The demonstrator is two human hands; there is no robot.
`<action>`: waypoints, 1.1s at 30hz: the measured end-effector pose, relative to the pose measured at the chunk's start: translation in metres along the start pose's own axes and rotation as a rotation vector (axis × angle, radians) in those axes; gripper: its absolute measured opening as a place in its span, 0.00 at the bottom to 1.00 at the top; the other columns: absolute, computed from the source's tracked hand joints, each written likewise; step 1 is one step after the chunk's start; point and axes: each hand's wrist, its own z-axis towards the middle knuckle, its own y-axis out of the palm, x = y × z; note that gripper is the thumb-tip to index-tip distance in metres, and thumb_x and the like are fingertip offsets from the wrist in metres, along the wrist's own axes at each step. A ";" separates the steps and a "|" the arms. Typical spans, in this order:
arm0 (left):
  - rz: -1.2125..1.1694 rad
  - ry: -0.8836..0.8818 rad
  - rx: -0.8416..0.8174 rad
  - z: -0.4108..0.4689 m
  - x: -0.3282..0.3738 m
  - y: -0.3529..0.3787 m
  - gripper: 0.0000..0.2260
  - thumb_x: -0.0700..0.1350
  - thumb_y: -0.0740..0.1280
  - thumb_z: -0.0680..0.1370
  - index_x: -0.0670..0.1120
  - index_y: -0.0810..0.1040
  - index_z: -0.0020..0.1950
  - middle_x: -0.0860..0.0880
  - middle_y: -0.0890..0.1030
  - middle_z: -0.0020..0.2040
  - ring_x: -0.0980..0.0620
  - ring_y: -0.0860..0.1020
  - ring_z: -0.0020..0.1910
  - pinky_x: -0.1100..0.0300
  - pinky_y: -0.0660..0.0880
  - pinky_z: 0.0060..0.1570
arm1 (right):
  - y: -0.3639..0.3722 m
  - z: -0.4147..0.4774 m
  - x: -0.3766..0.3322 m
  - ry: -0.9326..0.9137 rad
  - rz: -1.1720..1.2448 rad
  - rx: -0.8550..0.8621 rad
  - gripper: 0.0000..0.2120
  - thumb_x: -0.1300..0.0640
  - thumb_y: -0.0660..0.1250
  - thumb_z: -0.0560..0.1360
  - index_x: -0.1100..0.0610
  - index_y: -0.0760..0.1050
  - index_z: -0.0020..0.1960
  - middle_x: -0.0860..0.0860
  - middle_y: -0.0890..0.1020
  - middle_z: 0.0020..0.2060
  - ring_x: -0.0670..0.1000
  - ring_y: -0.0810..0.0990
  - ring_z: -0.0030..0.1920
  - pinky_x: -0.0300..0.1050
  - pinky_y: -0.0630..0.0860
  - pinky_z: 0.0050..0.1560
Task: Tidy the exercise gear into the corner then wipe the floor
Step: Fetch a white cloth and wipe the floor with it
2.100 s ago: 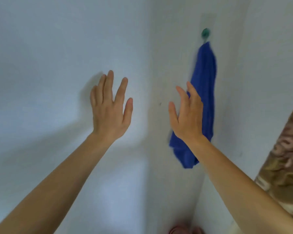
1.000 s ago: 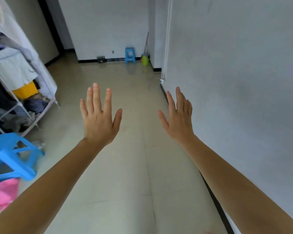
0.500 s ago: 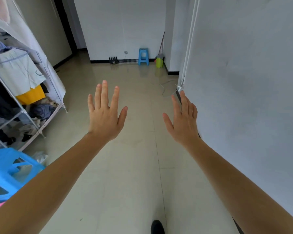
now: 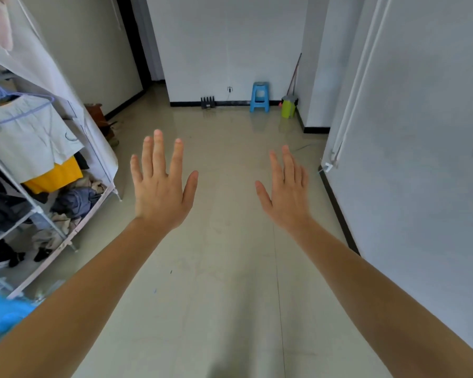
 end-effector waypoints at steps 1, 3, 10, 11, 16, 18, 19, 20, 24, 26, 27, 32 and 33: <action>0.002 -0.016 0.006 0.019 -0.011 0.021 0.29 0.59 0.49 0.83 0.45 0.53 0.80 0.38 0.50 0.80 0.37 0.49 0.79 0.34 0.52 0.73 | 0.020 0.023 0.003 -0.017 -0.003 -0.002 0.32 0.42 0.56 0.82 0.58 0.56 0.80 0.62 0.56 0.79 0.63 0.61 0.76 0.63 0.60 0.74; 0.000 -0.036 0.022 0.056 -0.033 0.065 0.28 0.59 0.49 0.83 0.46 0.54 0.80 0.38 0.50 0.80 0.37 0.49 0.79 0.34 0.53 0.73 | 0.063 0.067 0.010 -0.033 -0.007 0.001 0.31 0.42 0.56 0.82 0.58 0.58 0.80 0.62 0.57 0.79 0.63 0.61 0.76 0.63 0.60 0.74; -0.033 0.007 -0.015 0.223 -0.097 0.218 0.28 0.58 0.49 0.83 0.46 0.57 0.79 0.36 0.50 0.79 0.35 0.50 0.78 0.33 0.55 0.72 | 0.201 0.240 0.042 -0.031 -0.097 -0.115 0.31 0.40 0.52 0.83 0.55 0.54 0.81 0.61 0.54 0.80 0.63 0.60 0.77 0.63 0.58 0.75; -0.030 0.026 -0.018 0.252 -0.103 0.236 0.28 0.58 0.49 0.83 0.45 0.57 0.79 0.36 0.50 0.79 0.35 0.51 0.78 0.33 0.55 0.71 | 0.213 0.267 0.050 -0.036 -0.122 -0.115 0.31 0.40 0.52 0.83 0.55 0.53 0.81 0.61 0.54 0.80 0.63 0.59 0.77 0.63 0.58 0.75; -0.065 0.091 -0.059 0.382 -0.107 0.332 0.28 0.58 0.49 0.83 0.45 0.57 0.79 0.35 0.52 0.79 0.35 0.53 0.78 0.33 0.57 0.71 | 0.268 0.384 0.100 0.022 -0.144 -0.066 0.31 0.40 0.53 0.83 0.54 0.53 0.81 0.60 0.52 0.80 0.62 0.56 0.78 0.61 0.54 0.76; -0.072 0.122 -0.066 0.426 -0.104 0.379 0.28 0.58 0.49 0.83 0.45 0.57 0.79 0.35 0.52 0.79 0.35 0.53 0.78 0.33 0.58 0.71 | 0.298 0.425 0.125 0.044 -0.143 -0.054 0.32 0.40 0.53 0.83 0.54 0.52 0.81 0.59 0.51 0.81 0.62 0.56 0.79 0.61 0.54 0.76; -0.071 0.136 -0.065 0.449 -0.103 0.404 0.28 0.58 0.49 0.83 0.46 0.57 0.79 0.35 0.52 0.79 0.35 0.53 0.78 0.34 0.58 0.71 | 0.317 0.446 0.139 0.046 -0.144 -0.048 0.32 0.40 0.54 0.83 0.54 0.52 0.81 0.59 0.51 0.81 0.62 0.56 0.79 0.61 0.54 0.77; -0.069 0.147 -0.062 0.473 -0.101 0.430 0.28 0.58 0.49 0.83 0.46 0.57 0.79 0.36 0.52 0.79 0.35 0.53 0.78 0.34 0.58 0.71 | 0.336 0.468 0.153 0.042 -0.148 -0.042 0.32 0.40 0.54 0.83 0.53 0.52 0.81 0.59 0.50 0.81 0.62 0.55 0.79 0.61 0.53 0.76; -0.064 0.144 -0.073 0.580 -0.095 0.530 0.28 0.59 0.48 0.83 0.46 0.56 0.80 0.36 0.51 0.79 0.35 0.52 0.78 0.34 0.57 0.71 | 0.418 0.568 0.214 0.083 -0.154 -0.045 0.32 0.40 0.54 0.83 0.53 0.51 0.82 0.59 0.49 0.81 0.62 0.54 0.79 0.62 0.52 0.76; -0.053 0.128 -0.088 0.638 -0.094 0.572 0.28 0.59 0.47 0.83 0.46 0.56 0.80 0.36 0.51 0.79 0.35 0.52 0.78 0.33 0.57 0.71 | 0.451 0.626 0.242 0.110 -0.145 -0.057 0.32 0.40 0.54 0.83 0.53 0.50 0.82 0.59 0.49 0.81 0.62 0.54 0.79 0.62 0.53 0.77; -0.043 0.128 -0.091 0.668 -0.094 0.590 0.29 0.59 0.46 0.83 0.46 0.56 0.80 0.36 0.51 0.79 0.35 0.53 0.78 0.33 0.57 0.71 | 0.466 0.657 0.255 0.109 -0.146 -0.059 0.32 0.40 0.54 0.83 0.53 0.51 0.82 0.60 0.49 0.81 0.62 0.54 0.79 0.62 0.54 0.76; -0.035 0.104 -0.048 0.801 -0.107 0.666 0.29 0.60 0.46 0.83 0.46 0.55 0.80 0.37 0.50 0.80 0.36 0.52 0.78 0.35 0.55 0.72 | 0.526 0.808 0.299 0.105 -0.127 -0.035 0.32 0.41 0.56 0.83 0.55 0.53 0.81 0.60 0.52 0.81 0.63 0.56 0.78 0.63 0.57 0.76; -0.041 0.092 -0.039 0.823 -0.113 0.682 0.29 0.60 0.45 0.83 0.46 0.55 0.80 0.37 0.49 0.80 0.36 0.51 0.78 0.35 0.55 0.73 | 0.541 0.835 0.305 0.104 -0.123 -0.038 0.32 0.41 0.55 0.83 0.54 0.53 0.81 0.60 0.51 0.81 0.62 0.56 0.79 0.63 0.56 0.76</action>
